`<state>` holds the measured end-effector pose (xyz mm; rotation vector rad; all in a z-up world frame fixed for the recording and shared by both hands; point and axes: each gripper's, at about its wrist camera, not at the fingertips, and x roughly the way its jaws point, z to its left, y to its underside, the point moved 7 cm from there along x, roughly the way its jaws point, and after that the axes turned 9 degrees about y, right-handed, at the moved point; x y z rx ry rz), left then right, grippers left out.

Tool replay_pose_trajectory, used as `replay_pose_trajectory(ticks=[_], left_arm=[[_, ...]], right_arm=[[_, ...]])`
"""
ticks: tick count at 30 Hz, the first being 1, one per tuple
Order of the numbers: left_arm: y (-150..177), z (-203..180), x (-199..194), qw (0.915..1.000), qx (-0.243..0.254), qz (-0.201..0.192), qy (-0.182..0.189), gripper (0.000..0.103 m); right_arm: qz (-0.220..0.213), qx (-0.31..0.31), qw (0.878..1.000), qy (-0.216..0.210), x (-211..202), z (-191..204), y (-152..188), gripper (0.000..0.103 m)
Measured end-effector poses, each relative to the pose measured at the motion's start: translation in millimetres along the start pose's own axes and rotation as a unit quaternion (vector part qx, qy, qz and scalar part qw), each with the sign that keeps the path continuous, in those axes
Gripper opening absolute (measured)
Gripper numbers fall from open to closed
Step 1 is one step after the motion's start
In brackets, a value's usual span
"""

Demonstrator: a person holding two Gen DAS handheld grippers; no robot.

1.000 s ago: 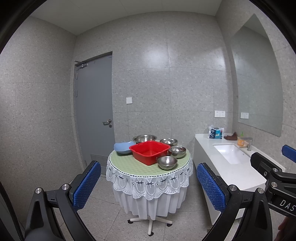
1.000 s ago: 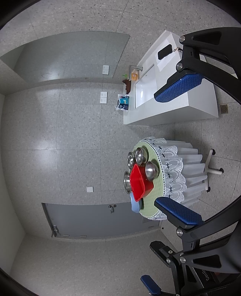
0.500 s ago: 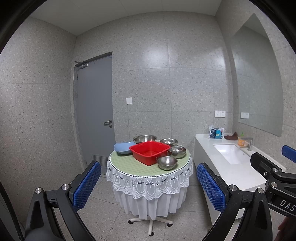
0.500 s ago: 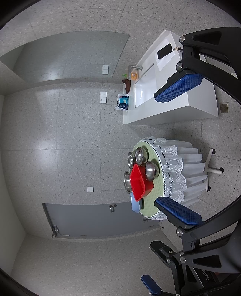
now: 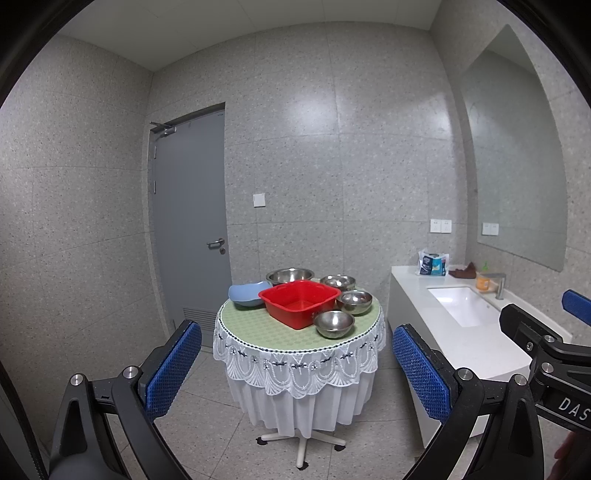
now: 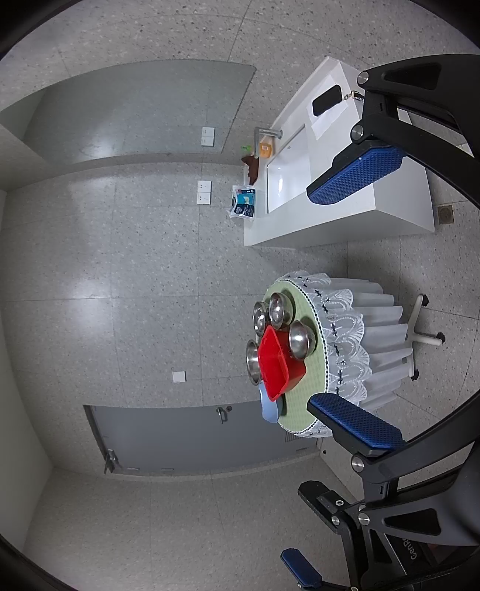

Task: Organize plates and bowls

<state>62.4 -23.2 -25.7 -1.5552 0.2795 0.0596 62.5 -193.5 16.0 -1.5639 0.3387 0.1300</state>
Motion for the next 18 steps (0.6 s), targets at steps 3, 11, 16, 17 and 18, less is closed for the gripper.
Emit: replay_pose_trajectory(ticks=[3, 11, 16, 17, 18], left_arm=[[0, -1, 1, 1.0, 0.0, 0.001, -0.001, 0.102], [-1, -3, 3, 1.0, 0.001, 0.004, -0.004, 0.102], [-1, -5, 6, 1.0, 0.001, 0.005, -0.007, 0.102], [-2, -5, 6, 1.0, 0.001, 0.006, -0.007, 0.102], [-2, -6, 7, 0.9999, 0.001, 0.007, -0.008, 0.102]], right_arm=[[0.002, 0.001, 1.0, -0.003, 3, 0, 0, 0.103], [0.005, 0.004, 1.0, -0.008, 7, -3, 1, 0.103], [0.007, 0.006, 1.0, -0.012, 10, -9, 1, 0.103], [0.007, 0.006, 1.0, -0.012, 10, -9, 1, 0.103], [0.008, 0.005, 1.0, -0.013, 11, -10, 1, 0.103]])
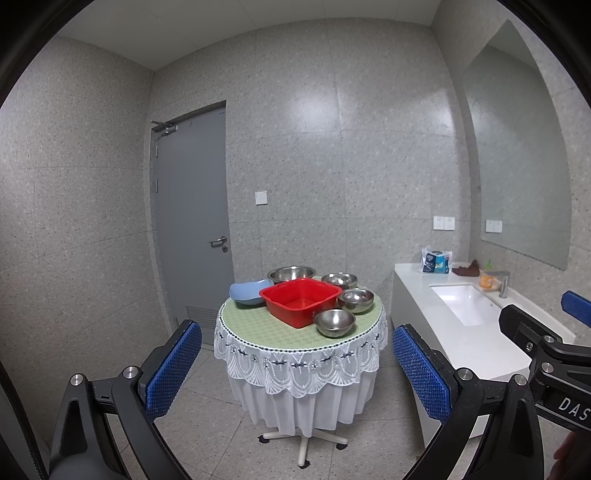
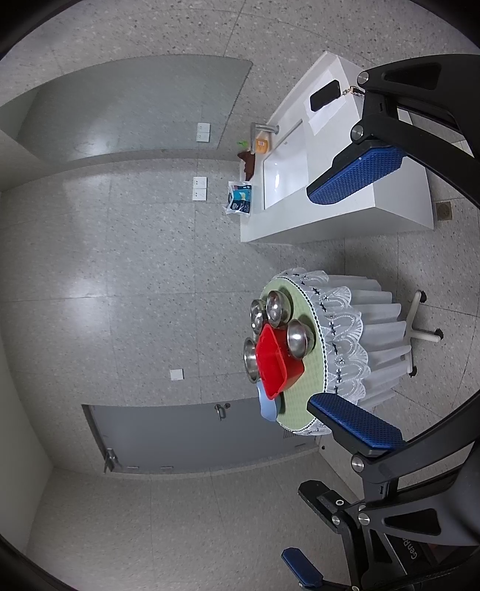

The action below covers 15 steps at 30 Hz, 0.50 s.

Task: Organize plates and bowls

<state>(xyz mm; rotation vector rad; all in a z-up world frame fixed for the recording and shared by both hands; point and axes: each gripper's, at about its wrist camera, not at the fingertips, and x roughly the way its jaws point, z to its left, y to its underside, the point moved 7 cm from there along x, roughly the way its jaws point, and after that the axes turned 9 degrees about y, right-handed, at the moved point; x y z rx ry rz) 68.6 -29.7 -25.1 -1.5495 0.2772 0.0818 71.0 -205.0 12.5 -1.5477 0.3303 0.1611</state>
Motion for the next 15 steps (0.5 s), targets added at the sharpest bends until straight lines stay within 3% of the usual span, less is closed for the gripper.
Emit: replay_pose_trajectory(ticks=[15], left_arm=[[-4, -7, 13, 0.9997, -0.004, 0.018, -0.013, 0.102]], right_arm=[[0.02, -0.003, 1.0, -0.018, 24, -15, -9, 0.103]])
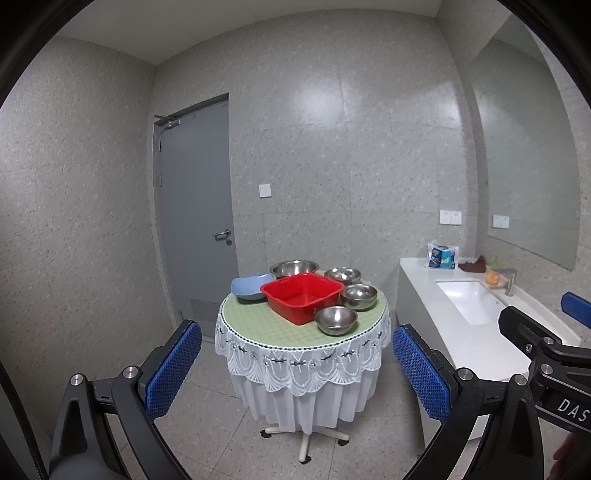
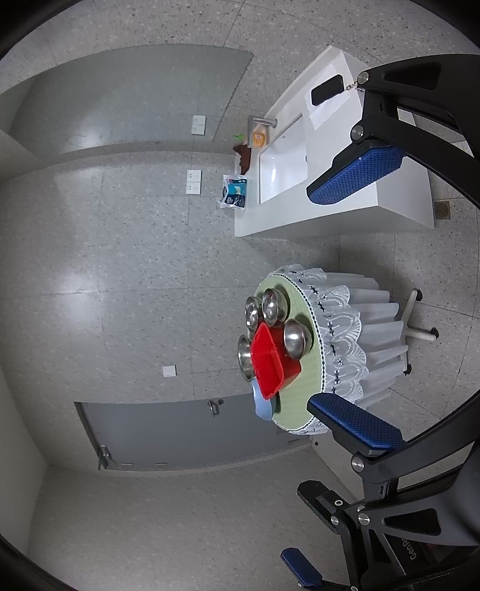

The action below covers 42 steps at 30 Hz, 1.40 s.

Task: Organize plates and bowls
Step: 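Move both grippers toward the red basin and steel bowls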

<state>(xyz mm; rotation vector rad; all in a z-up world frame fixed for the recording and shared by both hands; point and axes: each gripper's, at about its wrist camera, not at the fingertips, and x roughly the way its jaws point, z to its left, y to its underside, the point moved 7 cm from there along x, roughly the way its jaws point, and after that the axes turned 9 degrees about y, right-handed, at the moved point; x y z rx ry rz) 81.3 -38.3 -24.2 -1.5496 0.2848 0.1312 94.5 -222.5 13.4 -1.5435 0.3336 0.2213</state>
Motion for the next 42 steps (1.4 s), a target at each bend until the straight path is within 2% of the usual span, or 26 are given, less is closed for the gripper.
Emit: replay_pose_trajectory(ticks=[9, 20, 26, 35, 42], left_arm=[[-7, -2, 16, 0.9998, 0.0, 0.021, -0.006, 0.102], [-14, 19, 72, 0.9983, -0.005, 0.058, -0.002, 0.102], [-29, 53, 128, 0.9979, -0.006, 0.064, 0.01, 0.102], [-69, 137, 238, 0.9972, 0.002, 0.066, 0.034, 0.102], [-95, 194, 309, 0.9968, -0.006, 0.069, 0.039, 0.102]], right_arm=[[0.02, 0.002, 1.0, -0.009, 20, -4, -2, 0.103], [0.053, -0.001, 0.999, -0.009, 72, 14, 2, 0.103], [0.06, -0.002, 0.998, -0.001, 116, 40, -4, 0.103], [0.073, 0.012, 0.997, 0.009, 190, 101, -29, 0.103], [0.075, 0.009, 0.997, -0.004, 242, 146, -52, 0.103]])
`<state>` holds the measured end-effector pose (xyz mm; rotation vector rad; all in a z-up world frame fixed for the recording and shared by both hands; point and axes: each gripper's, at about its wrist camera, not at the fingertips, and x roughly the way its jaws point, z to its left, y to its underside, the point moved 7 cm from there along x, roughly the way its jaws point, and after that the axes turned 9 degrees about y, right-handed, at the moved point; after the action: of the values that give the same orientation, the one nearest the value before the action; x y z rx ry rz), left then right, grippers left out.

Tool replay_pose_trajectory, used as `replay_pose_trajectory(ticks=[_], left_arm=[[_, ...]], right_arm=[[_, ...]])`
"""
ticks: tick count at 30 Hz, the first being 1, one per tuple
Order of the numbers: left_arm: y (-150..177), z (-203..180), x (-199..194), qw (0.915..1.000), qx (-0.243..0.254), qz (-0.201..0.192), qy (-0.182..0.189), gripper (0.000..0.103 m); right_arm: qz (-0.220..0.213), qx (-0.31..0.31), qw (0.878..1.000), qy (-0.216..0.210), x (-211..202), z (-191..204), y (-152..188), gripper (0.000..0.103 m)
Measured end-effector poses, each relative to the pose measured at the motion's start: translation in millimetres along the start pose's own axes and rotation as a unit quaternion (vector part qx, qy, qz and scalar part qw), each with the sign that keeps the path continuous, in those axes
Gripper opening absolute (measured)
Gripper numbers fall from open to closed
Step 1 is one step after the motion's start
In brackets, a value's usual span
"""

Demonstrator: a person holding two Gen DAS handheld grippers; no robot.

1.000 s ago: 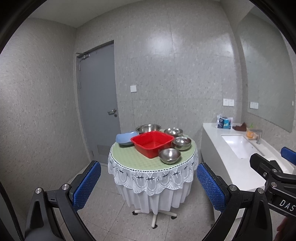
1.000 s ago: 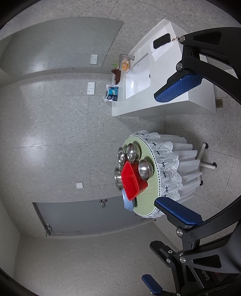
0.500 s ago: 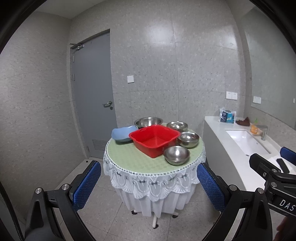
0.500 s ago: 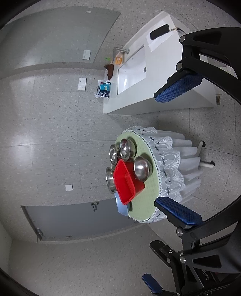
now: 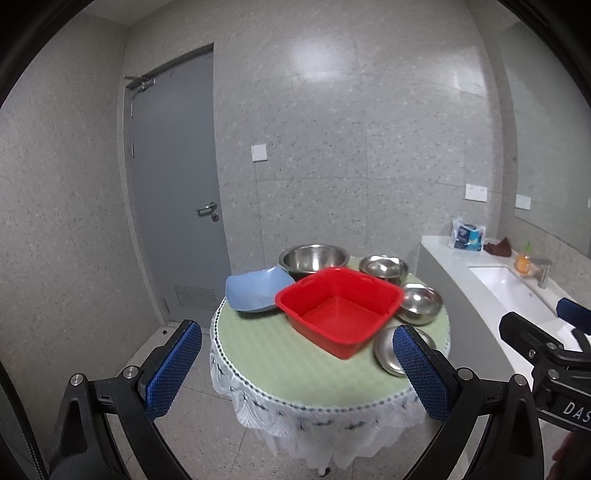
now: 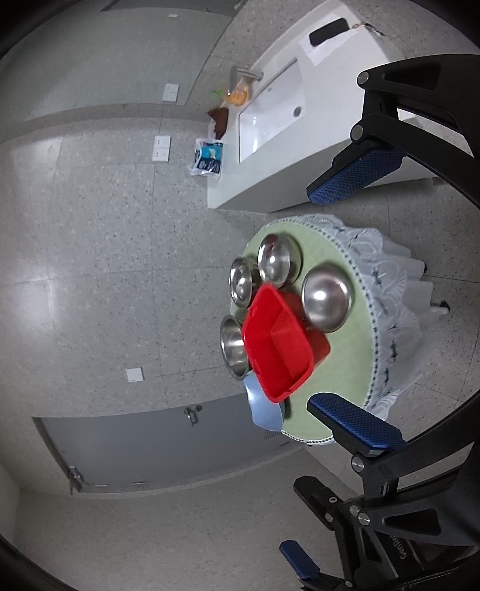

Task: Organize plates and bowls

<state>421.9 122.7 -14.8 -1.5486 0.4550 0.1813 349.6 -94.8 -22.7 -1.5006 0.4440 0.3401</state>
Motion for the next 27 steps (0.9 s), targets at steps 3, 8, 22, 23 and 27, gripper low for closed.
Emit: replay_pose_trajectory(ticks=[3, 8, 22, 23, 27], left_arm=[[-16, 16, 26, 1.0, -0.005, -0.001, -0.002, 0.102], [-43, 31, 85, 0.9999, -0.015, 0.008, -0.005, 0.102], [-135, -12, 327, 0.997, -0.003, 0.075, 0.021, 0.102], [-139, -17, 343, 0.9965, 0.0, 0.08, 0.023, 0.102], [-150, -19, 399, 0.9943, -0.004, 0.104, 0.021, 0.102]], right_arm=[[0.002, 0.004, 1.0, -0.01, 25, 9, -16, 0.103], [0.0, 0.002, 1.0, -0.008, 72, 12, -40, 0.103], [0.037, -0.006, 0.999, -0.027, 267, -21, -127, 0.103], [0.042, -0.007, 0.999, -0.024, 280, -29, -131, 0.103], [0.072, -0.009, 0.997, -0.015, 328, -53, -138, 0.103]])
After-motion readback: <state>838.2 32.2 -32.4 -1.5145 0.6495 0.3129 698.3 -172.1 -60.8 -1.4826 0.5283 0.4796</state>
